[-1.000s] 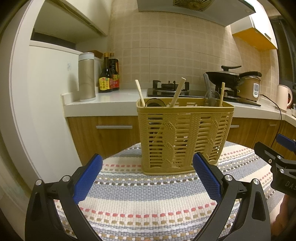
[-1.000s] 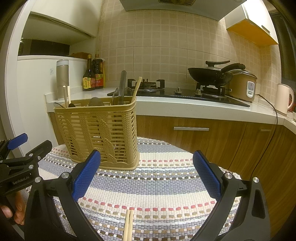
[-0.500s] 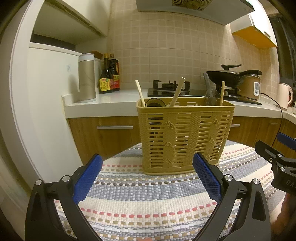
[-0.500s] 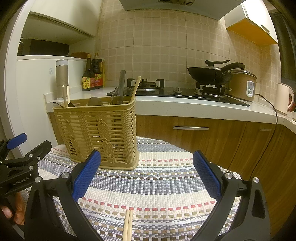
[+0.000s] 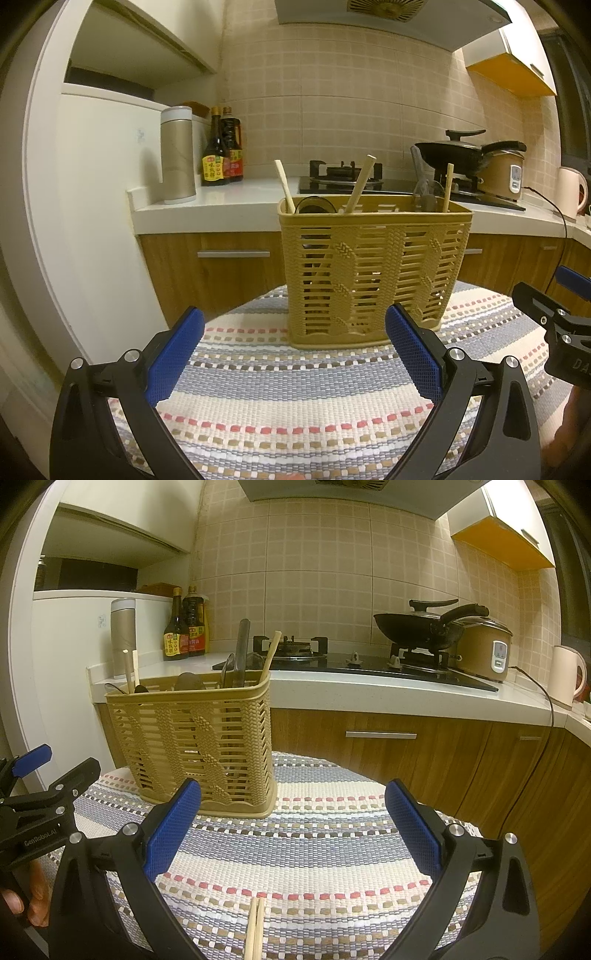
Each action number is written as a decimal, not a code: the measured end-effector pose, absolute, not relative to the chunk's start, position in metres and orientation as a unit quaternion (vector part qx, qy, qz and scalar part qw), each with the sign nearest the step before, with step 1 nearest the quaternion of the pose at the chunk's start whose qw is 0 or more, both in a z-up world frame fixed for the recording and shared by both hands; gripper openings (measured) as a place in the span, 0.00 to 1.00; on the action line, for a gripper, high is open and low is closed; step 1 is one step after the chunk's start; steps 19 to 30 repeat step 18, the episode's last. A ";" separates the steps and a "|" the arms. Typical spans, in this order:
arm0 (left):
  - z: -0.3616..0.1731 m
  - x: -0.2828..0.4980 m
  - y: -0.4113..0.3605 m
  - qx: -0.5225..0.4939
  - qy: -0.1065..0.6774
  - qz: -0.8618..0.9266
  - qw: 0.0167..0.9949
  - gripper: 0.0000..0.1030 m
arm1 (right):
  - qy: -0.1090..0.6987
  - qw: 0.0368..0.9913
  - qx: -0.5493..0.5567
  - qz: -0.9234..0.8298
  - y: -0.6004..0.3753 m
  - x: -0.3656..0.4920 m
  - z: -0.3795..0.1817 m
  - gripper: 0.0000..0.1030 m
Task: Organize utensils
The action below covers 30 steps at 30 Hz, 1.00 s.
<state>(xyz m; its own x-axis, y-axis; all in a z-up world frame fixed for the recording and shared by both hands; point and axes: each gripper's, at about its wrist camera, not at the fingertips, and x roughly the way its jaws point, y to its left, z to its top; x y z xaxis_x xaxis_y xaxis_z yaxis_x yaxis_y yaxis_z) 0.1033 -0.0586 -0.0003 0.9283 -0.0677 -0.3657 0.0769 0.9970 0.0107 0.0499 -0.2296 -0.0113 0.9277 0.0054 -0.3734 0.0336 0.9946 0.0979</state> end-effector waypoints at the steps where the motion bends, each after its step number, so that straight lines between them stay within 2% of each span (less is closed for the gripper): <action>1: 0.000 0.103 -0.059 0.013 0.184 -0.037 0.982 0.92 | 0.190 0.980 0.051 -0.007 -0.230 0.050 -0.011 0.92; 30: 0.000 0.103 -0.058 0.010 0.189 -0.045 0.981 0.93 | 0.190 0.981 0.049 -0.008 -0.229 0.050 -0.010 0.92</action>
